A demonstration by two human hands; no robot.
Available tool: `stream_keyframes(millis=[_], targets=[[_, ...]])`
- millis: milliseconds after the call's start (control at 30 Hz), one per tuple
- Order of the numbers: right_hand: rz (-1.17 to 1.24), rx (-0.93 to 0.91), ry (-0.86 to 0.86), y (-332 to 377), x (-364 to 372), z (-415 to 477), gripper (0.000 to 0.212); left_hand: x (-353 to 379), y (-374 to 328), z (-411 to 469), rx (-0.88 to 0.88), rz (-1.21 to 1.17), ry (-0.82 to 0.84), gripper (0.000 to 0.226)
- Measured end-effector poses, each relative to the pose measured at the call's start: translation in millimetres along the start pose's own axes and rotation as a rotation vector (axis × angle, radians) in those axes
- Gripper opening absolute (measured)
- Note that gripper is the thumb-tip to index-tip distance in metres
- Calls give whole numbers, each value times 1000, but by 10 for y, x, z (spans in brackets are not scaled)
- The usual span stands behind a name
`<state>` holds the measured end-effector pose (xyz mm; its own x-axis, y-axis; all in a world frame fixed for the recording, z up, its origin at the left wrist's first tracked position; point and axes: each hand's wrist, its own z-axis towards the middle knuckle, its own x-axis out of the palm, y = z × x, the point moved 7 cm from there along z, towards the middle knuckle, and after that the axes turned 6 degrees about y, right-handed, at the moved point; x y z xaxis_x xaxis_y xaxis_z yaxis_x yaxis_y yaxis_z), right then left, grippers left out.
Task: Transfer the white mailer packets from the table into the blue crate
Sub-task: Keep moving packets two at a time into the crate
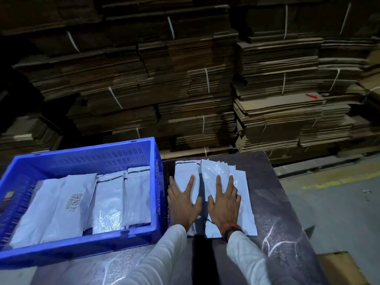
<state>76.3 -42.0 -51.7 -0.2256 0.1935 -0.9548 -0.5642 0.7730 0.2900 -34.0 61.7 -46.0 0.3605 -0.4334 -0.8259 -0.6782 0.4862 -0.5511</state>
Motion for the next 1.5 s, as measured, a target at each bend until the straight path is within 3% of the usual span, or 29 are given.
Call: stream_keyframes(millis=[300, 433, 567, 733, 967, 1267, 1400, 1500], targets=[[188, 19, -129, 346, -597, 41, 64, -818, -555, -74, 225, -14, -231, 66], [217, -54, -193, 886, -944, 105, 74, -1488, -628, -101, 264, -56, -355, 66], [242, -137, -235, 1672, -1179, 13, 69, -2179, -266, -120, 225, -31, -459, 67], [253, -225, -207, 2543, -1017, -226, 64, -2630, 690, -154, 75, 46, -473, 66], [88, -216, 57, 3048, -84, -472, 68, -2385, 1921, -231, -141, 120, -322, 65], [-76, -84, 238, 2884, 623, -363, 71, -1837, 2354, 50, -202, 245, -31, 67], [-94, -75, 368, 2823, 816, -293, 79, -1593, 2431, 128, -260, 257, 209, 79], [-110, -75, 454, 2774, 922, -272, 74, -1409, 2493, 124, -301, 257, 412, 72]])
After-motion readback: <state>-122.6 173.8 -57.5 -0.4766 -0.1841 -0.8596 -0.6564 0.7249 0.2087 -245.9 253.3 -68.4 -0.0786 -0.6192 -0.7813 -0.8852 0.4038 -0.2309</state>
